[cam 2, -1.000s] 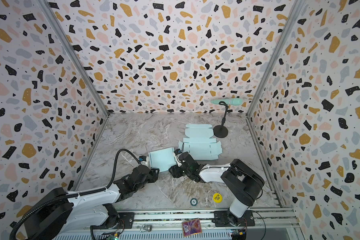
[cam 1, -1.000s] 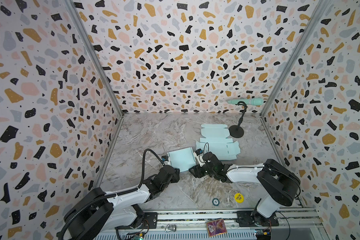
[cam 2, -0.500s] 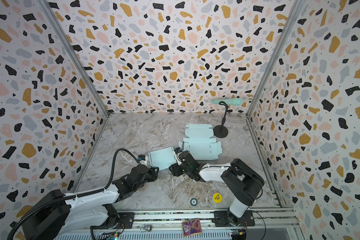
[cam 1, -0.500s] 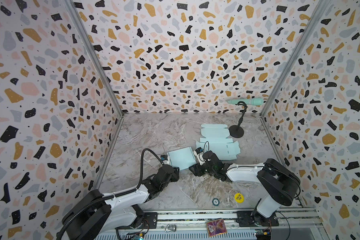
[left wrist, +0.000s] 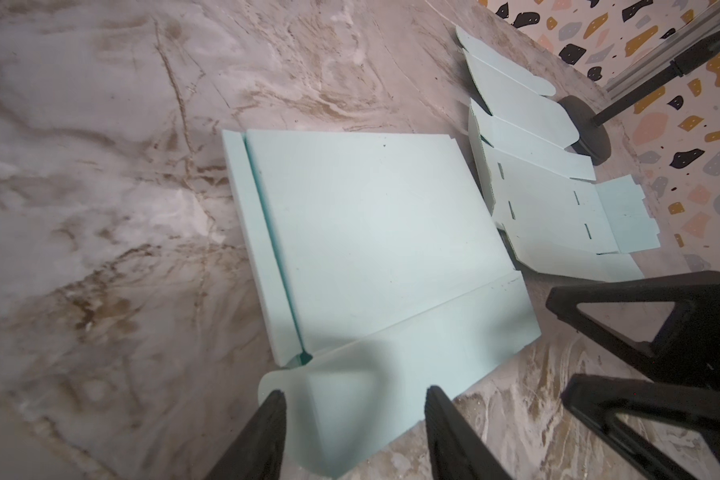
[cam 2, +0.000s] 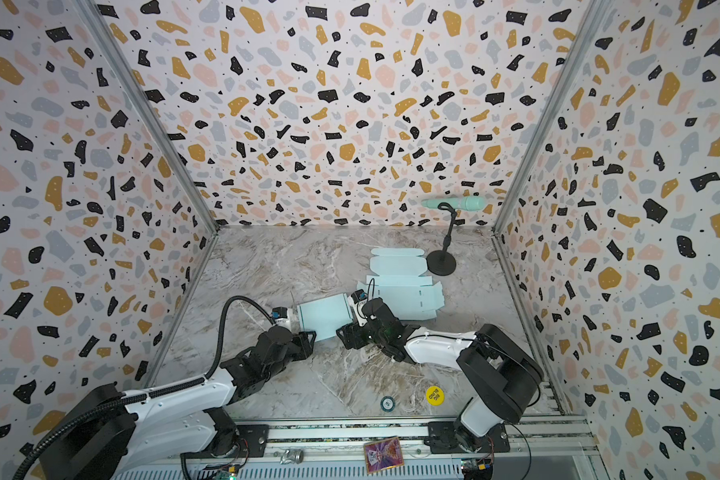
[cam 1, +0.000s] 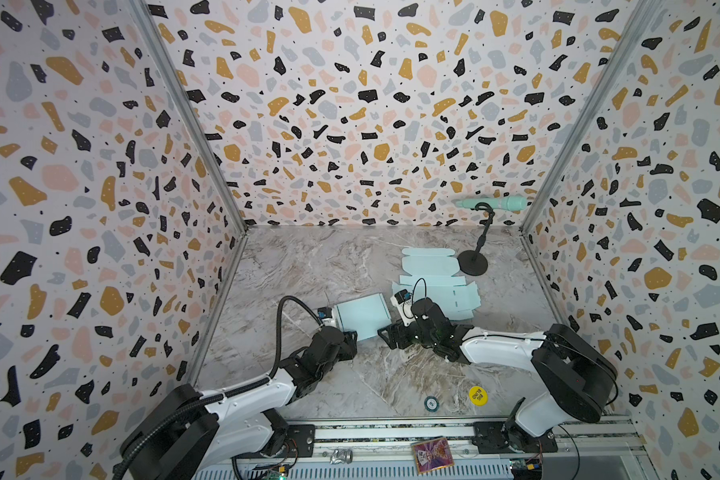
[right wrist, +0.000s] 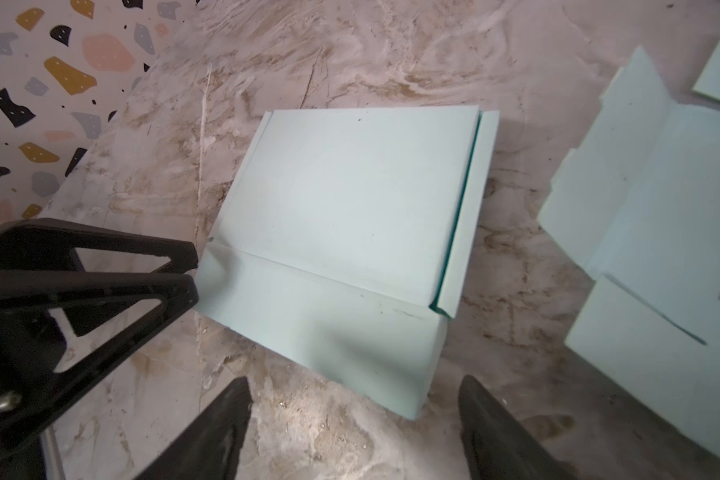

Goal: Fold the paper box

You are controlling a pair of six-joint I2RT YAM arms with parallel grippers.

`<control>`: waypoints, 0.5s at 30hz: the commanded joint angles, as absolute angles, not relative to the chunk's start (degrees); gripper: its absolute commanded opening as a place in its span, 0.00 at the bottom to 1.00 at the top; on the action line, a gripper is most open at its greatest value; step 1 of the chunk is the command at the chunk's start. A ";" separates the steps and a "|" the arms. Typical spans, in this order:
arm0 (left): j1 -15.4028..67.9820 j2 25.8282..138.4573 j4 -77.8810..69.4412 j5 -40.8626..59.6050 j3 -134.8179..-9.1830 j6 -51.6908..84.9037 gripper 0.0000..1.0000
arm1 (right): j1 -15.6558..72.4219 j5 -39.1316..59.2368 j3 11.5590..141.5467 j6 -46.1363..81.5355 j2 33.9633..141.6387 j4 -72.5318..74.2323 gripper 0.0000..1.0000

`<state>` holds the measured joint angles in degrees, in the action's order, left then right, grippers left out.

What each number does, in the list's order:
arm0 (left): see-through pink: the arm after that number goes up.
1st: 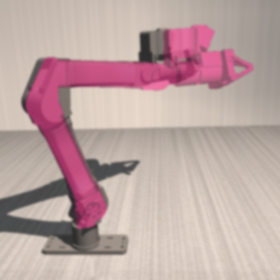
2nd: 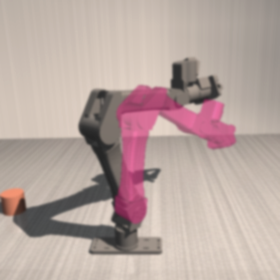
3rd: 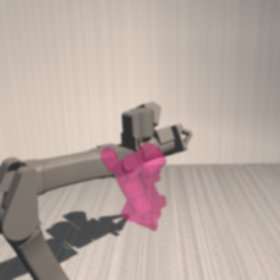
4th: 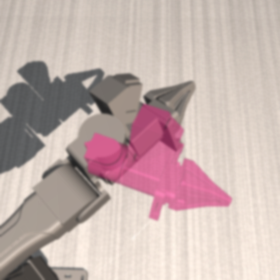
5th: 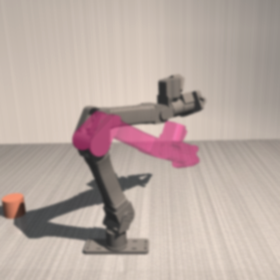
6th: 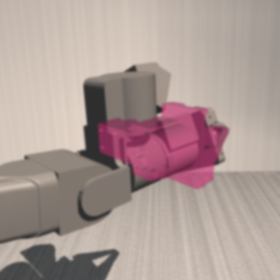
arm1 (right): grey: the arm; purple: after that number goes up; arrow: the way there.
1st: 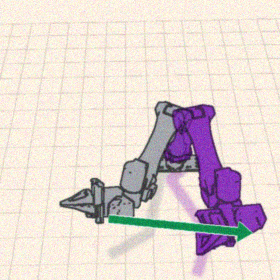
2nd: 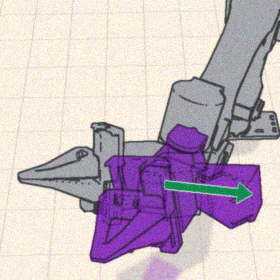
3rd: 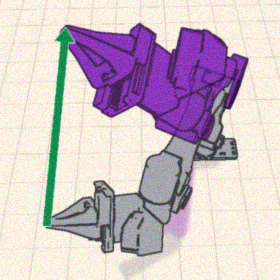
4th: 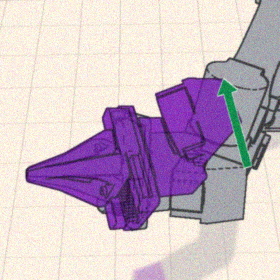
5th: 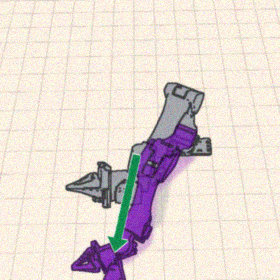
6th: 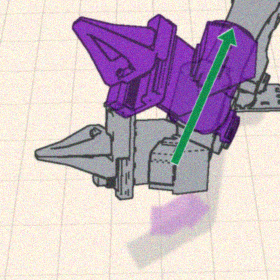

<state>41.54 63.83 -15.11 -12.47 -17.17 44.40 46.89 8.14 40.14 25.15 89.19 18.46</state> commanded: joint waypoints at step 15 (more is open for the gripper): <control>40.69 68.95 -21.51 -8.66 -17.12 44.00 0.60 | 45.52 11.72 45.97 21.73 95.26 17.36 0.84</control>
